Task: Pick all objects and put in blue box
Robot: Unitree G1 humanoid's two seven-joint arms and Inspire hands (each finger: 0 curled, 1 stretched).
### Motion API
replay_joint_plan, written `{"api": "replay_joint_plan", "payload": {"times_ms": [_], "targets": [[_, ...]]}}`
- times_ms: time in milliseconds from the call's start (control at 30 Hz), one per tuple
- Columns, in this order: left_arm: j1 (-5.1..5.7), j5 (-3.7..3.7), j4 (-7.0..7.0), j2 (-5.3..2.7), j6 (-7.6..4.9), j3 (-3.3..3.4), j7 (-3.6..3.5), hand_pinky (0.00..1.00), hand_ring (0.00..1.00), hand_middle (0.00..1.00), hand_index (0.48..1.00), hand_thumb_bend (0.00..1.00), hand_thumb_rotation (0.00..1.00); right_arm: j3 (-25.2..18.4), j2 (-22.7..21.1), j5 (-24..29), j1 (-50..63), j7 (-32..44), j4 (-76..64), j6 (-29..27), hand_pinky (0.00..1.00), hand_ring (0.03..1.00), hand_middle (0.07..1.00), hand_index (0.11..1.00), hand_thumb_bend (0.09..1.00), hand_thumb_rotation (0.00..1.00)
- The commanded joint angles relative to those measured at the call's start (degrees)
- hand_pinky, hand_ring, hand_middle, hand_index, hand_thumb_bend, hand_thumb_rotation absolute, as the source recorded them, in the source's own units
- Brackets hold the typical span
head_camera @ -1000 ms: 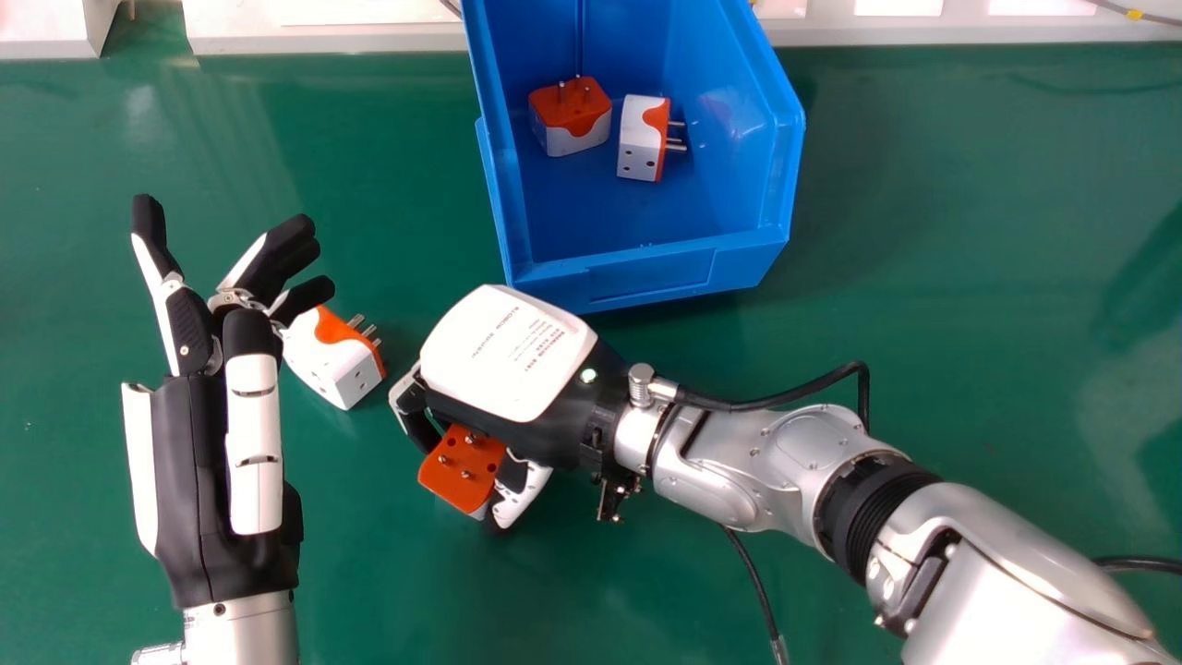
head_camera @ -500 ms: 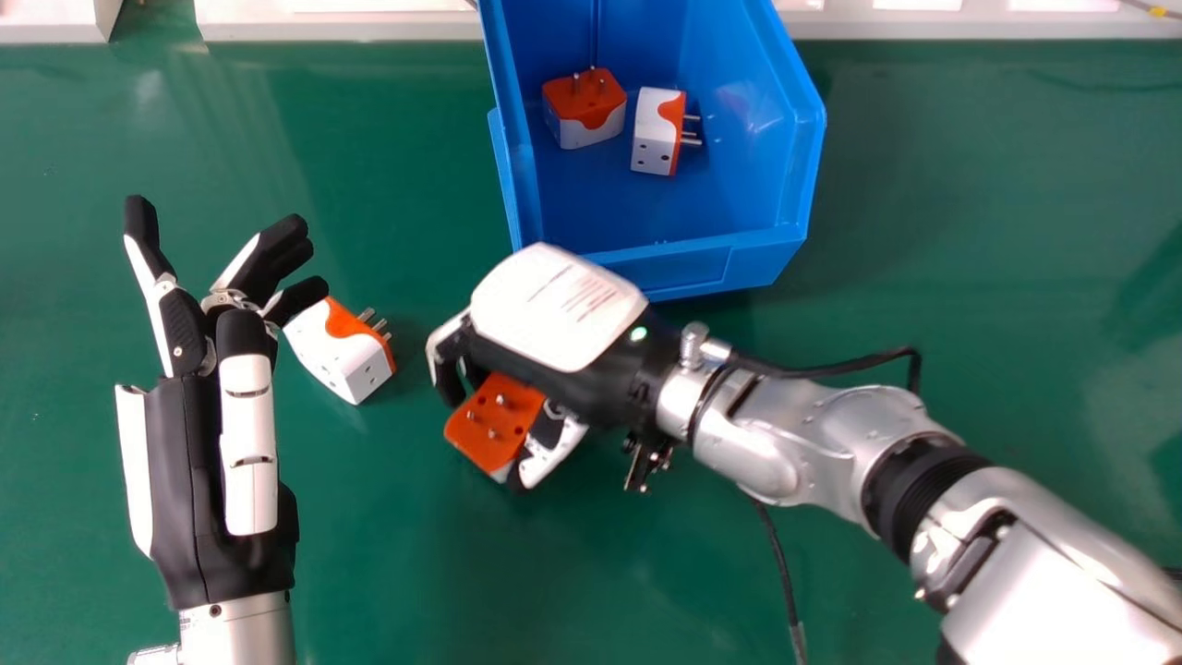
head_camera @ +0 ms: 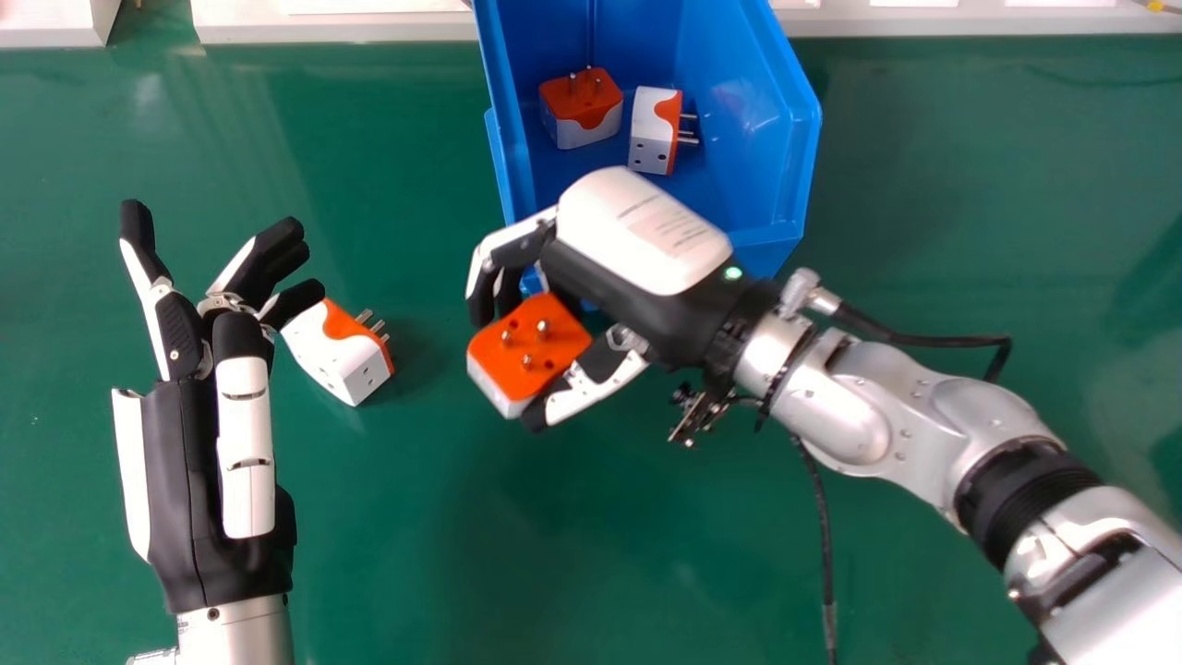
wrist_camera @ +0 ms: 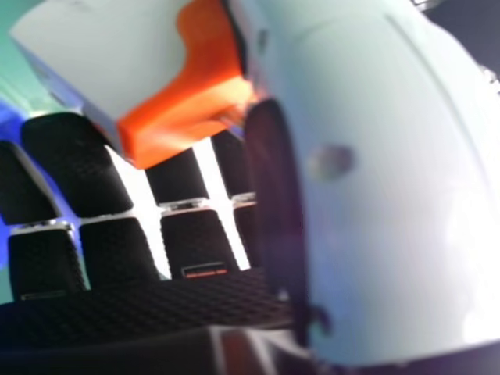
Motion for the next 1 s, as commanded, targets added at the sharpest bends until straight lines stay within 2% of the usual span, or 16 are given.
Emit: {"api": "replay_joint_plan", "payload": {"times_ms": [0, 133, 200, 233, 333, 467, 567, 733, 800, 900, 967], "targets": [[0.42, 0.64, -1.12, 0.2, -0.63, 0.17, 0.23, 0.76, 0.82, 0.81, 0.782, 0.47, 0.89, -2.9, -1.4, 3.6, 0.8, 1.4, -3.8, -1.3, 0.28, 0.389, 0.5, 0.522, 0.514, 0.0], [0.11, 0.35, -0.57, 0.52, -0.65, 0.28, -0.01, 0.76, 0.82, 0.81, 0.782, 0.47, 0.89, -6.1, -2.7, 6.4, 1.9, 4.4, -7.3, -1.5, 0.31, 0.378, 0.513, 0.531, 0.512, 0.0], [0.17, 0.2, -0.74, 0.56, -0.51, 0.18, -0.13, 0.76, 0.82, 0.81, 0.782, 0.47, 0.89, -7.9, -3.3, 8.2, 1.9, 6.1, -8.6, -1.8, 0.28, 0.402, 0.498, 0.52, 0.515, 0.0], [0.18, 0.13, -0.7, 0.58, -0.48, 0.15, -0.19, 0.76, 0.82, 0.81, 0.782, 0.47, 0.89, -8.7, -3.5, 9.1, 1.9, 6.8, -9.2, -1.8, 0.23, 0.423, 0.484, 0.512, 0.518, 0.0], [-0.02, -0.16, -0.15, 0.69, -0.7, 0.22, -0.44, 0.76, 0.82, 0.81, 0.782, 0.46, 0.89, -10.8, -4.1, 10.7, 1.4, 8.5, -10.5, -1.4, 0.21, 0.443, 0.477, 0.5, 0.52, 0.0], [-0.17, -0.3, 0.09, 0.69, -0.76, 0.22, -0.62, 0.76, 0.82, 0.81, 0.782, 0.46, 0.89, -13.0, -4.6, 11.4, 0.2, 9.7, -11.6, -0.1, 0.31, 0.398, 0.522, 0.513, 0.514, 0.0], [-0.26, -0.11, 0.22, 0.62, -0.7, 0.26, -0.5, 0.76, 0.82, 0.81, 0.783, 0.46, 0.89, -14.2, -4.8, 11.2, -1.2, 9.8, -11.4, 1.0, 0.38, 0.404, 0.511, 0.51, 0.517, 0.0], [-0.42, -0.23, 0.16, 0.78, -0.94, 0.28, -0.65, 0.76, 0.82, 0.81, 0.782, 0.46, 0.89, -15.0, -4.7, 10.6, -4.1, 9.3, -9.0, 1.5, 0.43, 0.42, 0.499, 0.504, 0.519, 0.0], [-0.48, -0.2, 0.22, 0.82, -0.71, 0.29, -0.65, 0.76, 0.82, 0.81, 0.782, 0.46, 0.89, -15.1, -4.4, 10.5, -5.6, 8.8, -7.4, 1.8, 0.4, 0.405, 0.504, 0.512, 0.517, 0.0], [-0.45, -0.1, -0.1, 0.84, -0.15, 0.21, -0.59, 0.76, 0.82, 0.81, 0.783, 0.46, 0.89, -14.8, -3.8, 9.8, -8.5, 7.6, -4.2, 3.0, 0.26, 0.436, 0.471, 0.51, 0.52, 0.0], [-0.54, 0.09, -0.06, 0.9, 0.0, 0.26, -0.49, 0.76, 0.82, 0.81, 0.783, 0.47, 0.89, -14.5, -3.4, 9.2, -10.6, 6.8, -2.0, 4.1, 0.27, 0.413, 0.479, 0.521, 0.517, 0.0]]}}
